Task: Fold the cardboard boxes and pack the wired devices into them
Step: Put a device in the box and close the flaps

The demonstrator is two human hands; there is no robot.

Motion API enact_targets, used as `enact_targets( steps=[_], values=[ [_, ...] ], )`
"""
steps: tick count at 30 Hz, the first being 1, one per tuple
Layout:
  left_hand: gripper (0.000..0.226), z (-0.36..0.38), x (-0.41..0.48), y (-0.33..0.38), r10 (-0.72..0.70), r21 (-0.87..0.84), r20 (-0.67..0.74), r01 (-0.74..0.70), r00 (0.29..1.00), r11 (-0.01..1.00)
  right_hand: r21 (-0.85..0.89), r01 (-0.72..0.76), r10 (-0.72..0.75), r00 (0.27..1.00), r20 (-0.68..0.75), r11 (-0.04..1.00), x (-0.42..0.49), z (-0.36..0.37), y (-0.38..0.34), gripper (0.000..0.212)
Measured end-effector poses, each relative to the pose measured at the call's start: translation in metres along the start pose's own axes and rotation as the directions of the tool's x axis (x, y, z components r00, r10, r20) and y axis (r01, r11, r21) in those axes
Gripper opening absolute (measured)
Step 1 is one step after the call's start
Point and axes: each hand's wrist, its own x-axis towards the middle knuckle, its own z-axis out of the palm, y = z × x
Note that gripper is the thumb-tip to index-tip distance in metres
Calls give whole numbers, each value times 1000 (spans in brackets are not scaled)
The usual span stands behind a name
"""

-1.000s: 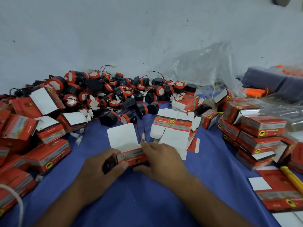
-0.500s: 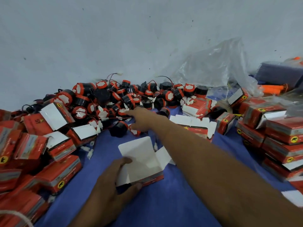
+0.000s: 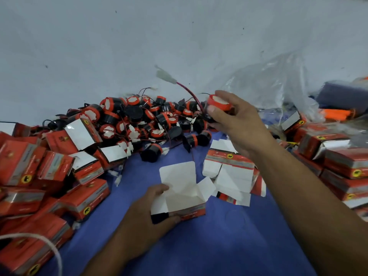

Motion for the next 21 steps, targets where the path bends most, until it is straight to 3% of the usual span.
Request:
enact_targets(
  steps=[1,3,5,7,9,14,17,21],
  values=[
    [61,0,0,1,3,0,1,-3,1000,1000,-21,7,-6,999,45,1000,-19,-1,-5,38],
    [61,1,-1,3,1,14,5,-1,1000,1000,-249,93,-70,993,99,964,-60,2,-1,43],
    [62,3,0,7,-1,24,27,0,1000,1000,-531,236,-182,971,153,814,-97,15,16,51],
    [59,5,-1,11,41,2,46,-42,998,999,-712,305,-174,952,253,632,-120,27,39,54],
    [55,6,-2,13,66,-8,51,-65,997,998,-767,256,-67,961,270,588,-129,30,54,53],
    [36,8,-5,10,165,50,20,-165,986,985,-813,255,-27,959,283,524,-128,22,60,42],
    [32,8,-2,10,229,44,-1,-229,973,972,-860,169,80,968,236,482,-131,21,61,43],
    [59,14,2,17,285,123,-146,-269,947,955,-897,64,219,960,176,438,-130,26,56,48]
  ],
)
